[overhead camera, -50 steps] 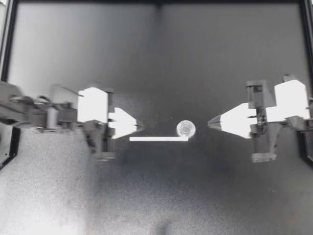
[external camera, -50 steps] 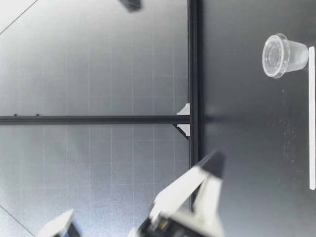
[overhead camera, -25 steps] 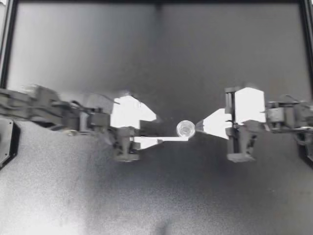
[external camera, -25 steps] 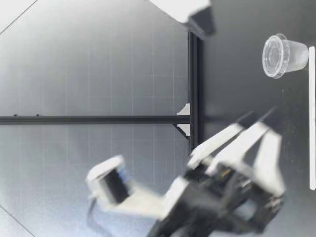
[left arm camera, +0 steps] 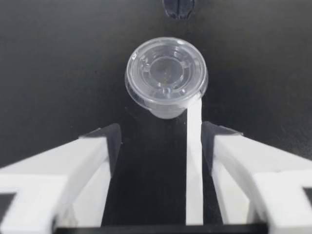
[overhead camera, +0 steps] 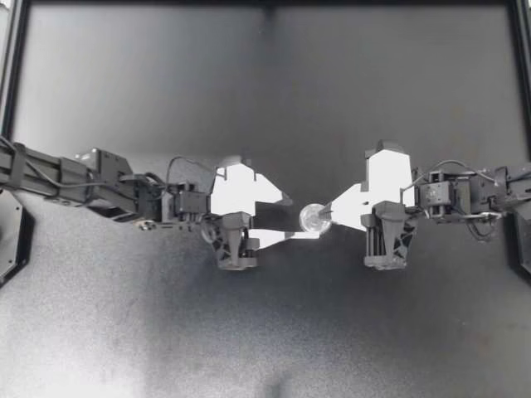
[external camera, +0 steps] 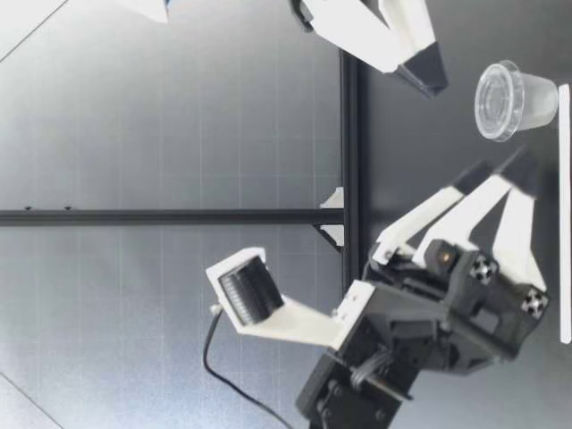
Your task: Pick up the plastic cup and open its lid.
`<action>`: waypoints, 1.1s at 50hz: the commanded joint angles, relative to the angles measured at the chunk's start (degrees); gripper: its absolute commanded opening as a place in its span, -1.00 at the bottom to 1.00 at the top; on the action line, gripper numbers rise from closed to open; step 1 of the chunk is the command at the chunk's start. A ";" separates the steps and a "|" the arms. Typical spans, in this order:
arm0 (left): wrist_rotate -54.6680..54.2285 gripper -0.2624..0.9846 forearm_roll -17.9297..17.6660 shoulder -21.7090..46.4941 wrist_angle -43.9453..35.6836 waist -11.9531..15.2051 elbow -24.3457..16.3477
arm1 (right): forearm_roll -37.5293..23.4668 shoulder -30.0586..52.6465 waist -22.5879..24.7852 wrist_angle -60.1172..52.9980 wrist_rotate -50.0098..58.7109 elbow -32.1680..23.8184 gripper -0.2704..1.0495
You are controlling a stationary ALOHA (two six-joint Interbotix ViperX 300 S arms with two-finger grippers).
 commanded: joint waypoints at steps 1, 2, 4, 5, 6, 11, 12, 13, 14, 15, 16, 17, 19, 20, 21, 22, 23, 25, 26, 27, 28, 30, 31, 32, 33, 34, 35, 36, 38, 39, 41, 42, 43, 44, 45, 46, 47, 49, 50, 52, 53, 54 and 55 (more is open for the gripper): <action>0.09 0.33 0.18 0.09 -0.44 0.18 -1.93 | 0.09 -0.26 -0.62 -0.26 0.00 -0.70 -0.84; 0.09 0.32 0.18 0.44 -0.53 0.18 -2.20 | 0.00 -0.09 -0.62 -0.26 0.00 -0.70 -0.84; 0.09 0.32 0.18 0.79 -0.53 0.18 -2.55 | 0.00 0.18 -0.70 -0.26 0.00 -0.70 -0.84; 0.00 0.32 0.18 0.88 -0.53 0.18 -2.81 | 0.00 0.26 -0.70 -0.26 0.00 -0.62 -0.84; 0.00 0.32 0.18 1.05 -0.53 0.18 -2.90 | 0.00 0.35 -0.70 -0.26 0.00 -0.62 -0.84; 0.00 0.32 0.26 1.41 -0.53 0.18 -3.60 | 0.00 1.14 -0.79 -0.26 0.00 -0.62 -0.84; 0.00 0.32 0.26 1.49 -0.53 0.18 -3.78 | 0.09 1.32 -0.88 -0.18 0.00 -0.53 -0.84; 0.00 0.32 0.26 1.58 -0.53 0.18 -3.87 | 0.09 1.49 -0.88 -0.18 0.00 -0.53 -0.84; 0.00 0.32 0.26 1.67 -0.53 0.18 -3.96 | 0.09 1.76 -0.97 -0.09 0.00 -0.53 -0.84; 0.00 0.32 0.26 1.76 -0.53 0.18 -4.04 | 0.09 1.85 -0.97 -0.09 0.00 -0.53 -0.84; -0.09 0.32 0.26 1.93 -0.53 0.18 -4.22 | 0.09 2.11 -1.05 -0.09 0.00 -0.53 -0.84; -0.09 0.32 0.26 2.02 -0.53 0.18 -4.31 | 0.00 2.37 -1.05 0.00 0.00 -0.62 -0.84; -0.18 0.32 0.26 2.29 -0.53 0.09 -4.57 | 0.09 2.72 -1.23 0.00 0.09 -0.62 -0.84; -0.18 0.32 0.26 2.29 -0.53 0.18 -4.66 | 0.09 2.81 -1.23 0.09 0.09 -0.53 -0.84; -0.35 0.32 0.26 2.55 -0.53 0.18 -4.83 | 0.09 2.99 -1.32 0.09 0.09 -0.53 -0.84; -0.44 0.32 0.26 2.64 -0.53 0.18 -4.92 | 0.00 3.16 -1.32 0.09 0.09 -0.53 -0.84; -0.44 0.32 0.26 2.90 -0.53 0.18 -5.01 | 0.00 3.25 -1.32 0.18 0.09 -0.53 -0.84; -0.53 0.32 0.35 3.25 -0.44 0.18 -5.36 | 0.09 3.52 -1.41 0.26 0.09 -0.53 -0.84; -0.53 0.32 0.35 3.43 -0.53 0.09 -5.45 | 0.09 3.60 -1.41 0.35 0.09 -0.53 -0.84; -0.62 0.32 0.35 3.52 -0.53 0.09 -5.54 | 0.09 3.69 -1.49 0.44 0.09 -0.53 -0.84; -0.62 0.32 0.35 3.78 -0.53 0.09 -5.71 | 0.00 3.78 -1.49 0.62 0.09 -0.53 -0.84; -0.62 0.32 0.35 3.87 -0.53 0.00 -5.89 | 0.09 4.04 -1.58 1.23 0.09 -0.44 -0.84; -0.62 0.32 0.35 3.87 -0.53 0.00 -5.98 | 0.09 4.13 -1.49 1.58 0.18 -0.44 -0.84; -0.62 0.32 0.35 3.87 -0.53 0.09 -5.98 | 0.09 4.22 -1.58 1.93 0.18 -0.44 -0.84; -0.62 0.32 0.35 3.87 -0.53 0.00 -5.98 | 0.09 4.31 -1.58 2.20 0.18 -0.44 -0.84; -0.62 0.32 0.35 3.78 -0.53 0.00 -5.98 | 0.09 4.39 -1.58 2.55 0.18 -0.44 -0.84; -0.62 0.32 0.35 3.78 -0.53 0.09 -5.98 | 0.09 4.48 -1.49 2.90 0.18 -0.44 -0.84; -0.62 0.32 0.35 3.78 -0.53 0.00 -6.06 | 0.09 4.57 -1.58 3.08 0.18 -0.44 -0.84; -0.70 0.32 0.35 3.69 -0.44 0.00 -6.06 | 0.09 4.66 -1.58 3.16 0.18 -0.44 -0.84; -0.70 0.32 0.35 3.69 -0.44 0.00 -6.06 | 0.09 4.75 -1.58 3.16 0.18 -0.53 -0.84; -0.70 0.32 0.35 3.69 -0.26 0.00 -6.24 | 0.09 4.83 -1.58 3.16 0.18 -0.70 -0.84; -0.70 0.32 0.35 3.69 -0.18 0.00 -6.24 | 0.09 4.92 -1.58 3.16 0.18 -0.88 -0.84; -0.70 0.32 0.35 3.69 -0.09 0.00 -6.33 | 0.18 5.01 -1.58 3.16 0.18 -0.97 -0.84; -0.70 0.32 0.35 3.78 -0.09 0.00 -6.42 | 0.18 5.10 -1.58 3.16 0.18 -1.05 -0.84; -0.70 0.32 0.35 3.78 -0.09 0.00 -6.50 | 0.18 5.19 -1.49 3.16 0.18 -1.23 -0.84; -0.70 0.32 0.35 3.78 0.09 0.00 -6.68 | 0.09 5.27 -1.49 3.16 0.09 -1.32 -0.84; -0.70 0.32 0.35 3.78 0.09 0.00 -6.77 | 0.09 5.45 -1.58 3.16 0.09 -1.49 -0.84; -0.70 0.32 0.26 3.78 0.35 0.00 -7.12 | 0.09 5.89 -1.58 3.16 0.18 -1.85 -0.84; -0.70 0.32 0.35 3.87 0.35 0.00 -7.12 | 0.09 5.98 -1.58 3.16 0.09 -1.93 -0.84; -0.70 0.32 0.35 3.96 0.70 0.00 -7.56 | 0.09 6.42 -1.58 3.16 0.09 -2.29 -0.84; -0.70 0.32 0.35 4.04 0.88 0.00 -7.65 | 0.18 6.50 -1.49 3.16 0.09 -2.37 -0.84; -0.70 0.32 0.35 4.13 1.23 -0.09 -7.73 | 0.18 6.77 -1.58 3.16 0.09 -2.46 -0.84; -0.70 0.32 0.35 4.22 1.58 -0.18 -7.91 | 0.09 6.94 -1.58 3.16 0.09 -2.72 -0.84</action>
